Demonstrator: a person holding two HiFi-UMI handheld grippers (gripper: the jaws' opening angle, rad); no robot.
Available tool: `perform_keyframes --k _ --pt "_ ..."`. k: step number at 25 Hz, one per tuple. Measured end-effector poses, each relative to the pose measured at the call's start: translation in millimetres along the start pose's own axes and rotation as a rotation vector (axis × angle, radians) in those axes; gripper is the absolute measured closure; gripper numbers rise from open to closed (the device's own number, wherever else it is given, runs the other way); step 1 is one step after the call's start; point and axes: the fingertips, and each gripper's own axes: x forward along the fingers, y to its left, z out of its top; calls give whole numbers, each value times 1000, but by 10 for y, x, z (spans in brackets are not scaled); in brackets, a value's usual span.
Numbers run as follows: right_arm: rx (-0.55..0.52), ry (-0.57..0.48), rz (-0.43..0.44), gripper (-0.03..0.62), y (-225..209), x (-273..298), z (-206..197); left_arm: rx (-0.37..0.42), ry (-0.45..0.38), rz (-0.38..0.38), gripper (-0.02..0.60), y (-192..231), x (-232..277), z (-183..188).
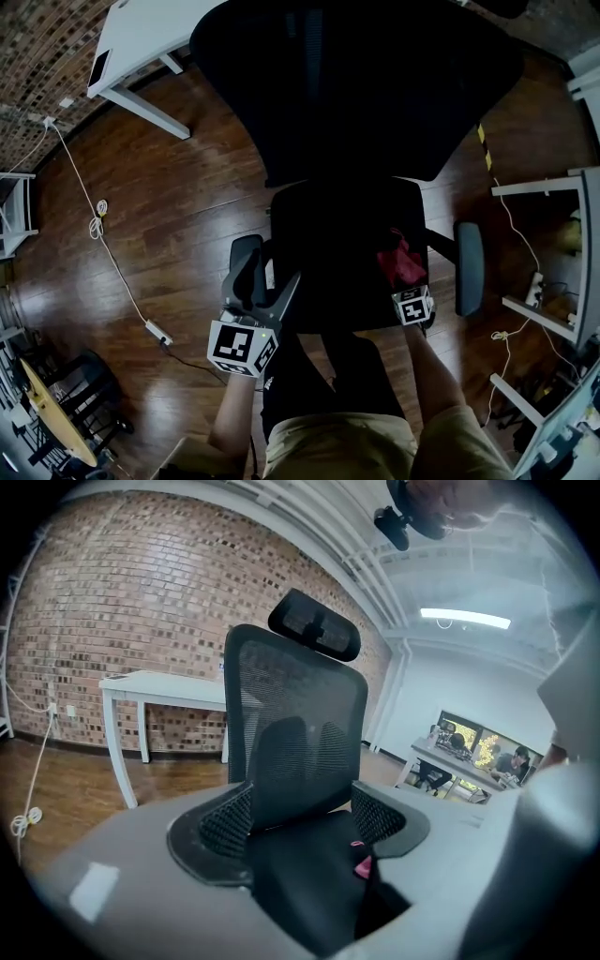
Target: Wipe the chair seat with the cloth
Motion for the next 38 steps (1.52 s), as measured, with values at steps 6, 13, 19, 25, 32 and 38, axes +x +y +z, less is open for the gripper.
perform_keyframes --k 6,13,19,25,32,38 --pt "-113 -216 609 571 2693 71 930 7 2 49 270 155 -228 56" --pt "-141 -46 643 572 3494 469 872 30 39 119 270 446 -576 -40" --pt "-127 99 88 571 944 440 -76 -13 34 83 270 303 -516 -152" --pt "-132 176 -129 572 -628 -146 -534 -19 22 40 270 149 -356 -138" --pt "-200 37 263 572 1190 200 115 -9 16 60 270 197 -380 -142" --pt "-246 -153 742 571 3576 84 885 -2 25 73 270 234 -478 -185"
